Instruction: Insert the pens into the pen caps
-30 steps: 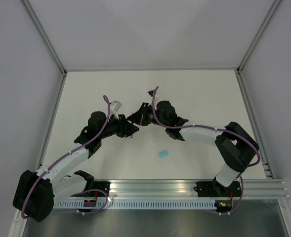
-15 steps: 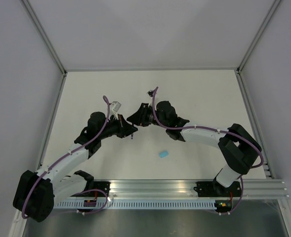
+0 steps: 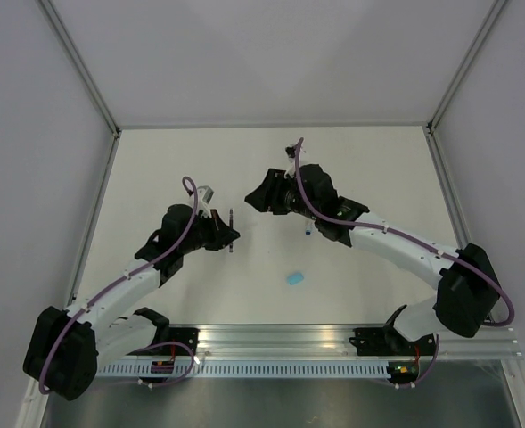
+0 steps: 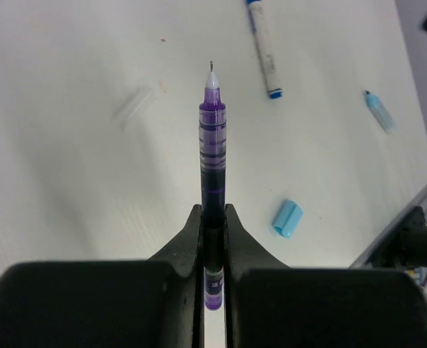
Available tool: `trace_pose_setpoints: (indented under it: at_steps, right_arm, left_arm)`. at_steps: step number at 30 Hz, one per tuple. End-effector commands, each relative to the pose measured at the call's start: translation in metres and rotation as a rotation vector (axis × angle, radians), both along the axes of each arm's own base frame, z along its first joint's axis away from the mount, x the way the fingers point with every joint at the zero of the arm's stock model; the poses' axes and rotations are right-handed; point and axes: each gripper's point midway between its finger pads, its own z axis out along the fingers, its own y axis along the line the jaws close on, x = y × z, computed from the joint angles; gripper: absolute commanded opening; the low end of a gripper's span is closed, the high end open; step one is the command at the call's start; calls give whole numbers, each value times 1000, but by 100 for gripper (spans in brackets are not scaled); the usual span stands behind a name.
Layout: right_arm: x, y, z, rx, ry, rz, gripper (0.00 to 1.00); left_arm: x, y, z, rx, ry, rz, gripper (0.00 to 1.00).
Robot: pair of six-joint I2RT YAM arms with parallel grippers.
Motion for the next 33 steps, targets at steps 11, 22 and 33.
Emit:
trace_pose_setpoints:
  at_steps: [11, 22, 33]
  right_arm:
    - [18, -39, -91, -135, 503, -522, 55]
    - [39, -17, -163, -341, 583, -635, 50]
    - [48, 0, -197, -404, 674, -704, 49]
  left_arm:
    - [20, 71, 22, 134, -159, 375, 2]
    - [18, 75, 29, 115, -174, 403, 2]
    - [15, 80, 36, 92, -198, 428, 2]
